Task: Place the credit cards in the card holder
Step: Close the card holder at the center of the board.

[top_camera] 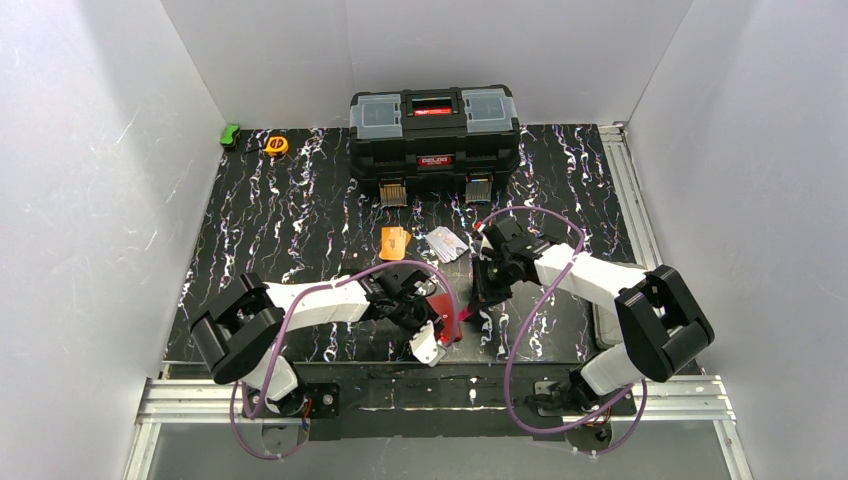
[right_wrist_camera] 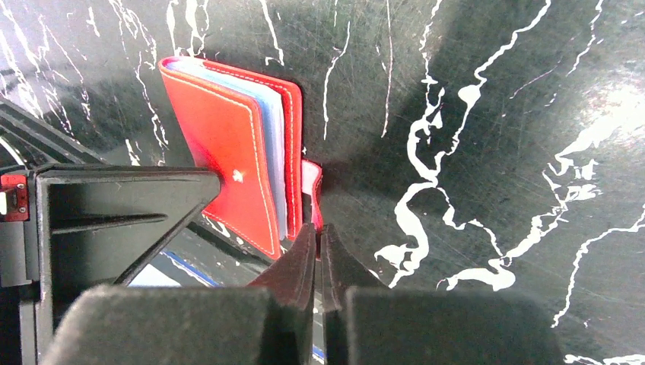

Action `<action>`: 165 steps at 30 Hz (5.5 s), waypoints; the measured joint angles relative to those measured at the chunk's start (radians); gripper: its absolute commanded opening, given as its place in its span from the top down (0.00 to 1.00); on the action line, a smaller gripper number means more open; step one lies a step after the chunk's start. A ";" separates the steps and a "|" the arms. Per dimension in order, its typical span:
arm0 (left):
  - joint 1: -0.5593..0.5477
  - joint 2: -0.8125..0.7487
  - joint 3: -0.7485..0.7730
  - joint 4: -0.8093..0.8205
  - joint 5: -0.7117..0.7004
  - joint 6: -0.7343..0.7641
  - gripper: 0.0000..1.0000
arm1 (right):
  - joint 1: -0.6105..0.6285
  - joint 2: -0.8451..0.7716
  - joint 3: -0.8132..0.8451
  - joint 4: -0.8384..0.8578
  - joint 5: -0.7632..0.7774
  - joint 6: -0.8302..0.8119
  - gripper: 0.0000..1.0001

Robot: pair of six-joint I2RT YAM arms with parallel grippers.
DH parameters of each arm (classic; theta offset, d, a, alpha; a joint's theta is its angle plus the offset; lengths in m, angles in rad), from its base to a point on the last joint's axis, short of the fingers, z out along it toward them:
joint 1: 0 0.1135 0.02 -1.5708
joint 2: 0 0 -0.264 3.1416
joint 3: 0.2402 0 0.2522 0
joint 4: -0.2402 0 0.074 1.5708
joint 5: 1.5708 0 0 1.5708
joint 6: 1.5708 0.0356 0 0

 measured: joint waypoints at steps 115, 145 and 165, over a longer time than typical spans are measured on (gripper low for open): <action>0.114 -0.408 -0.075 0.129 -0.415 -0.475 0.02 | 0.097 0.266 0.181 0.013 -0.159 0.000 0.99; 0.352 -0.155 -0.363 0.523 0.307 -0.136 0.71 | 0.096 0.262 0.177 0.022 -0.158 -0.015 0.99; 0.315 0.030 -0.378 0.594 0.512 0.433 0.76 | 0.067 0.259 0.160 0.021 -0.200 -0.051 0.99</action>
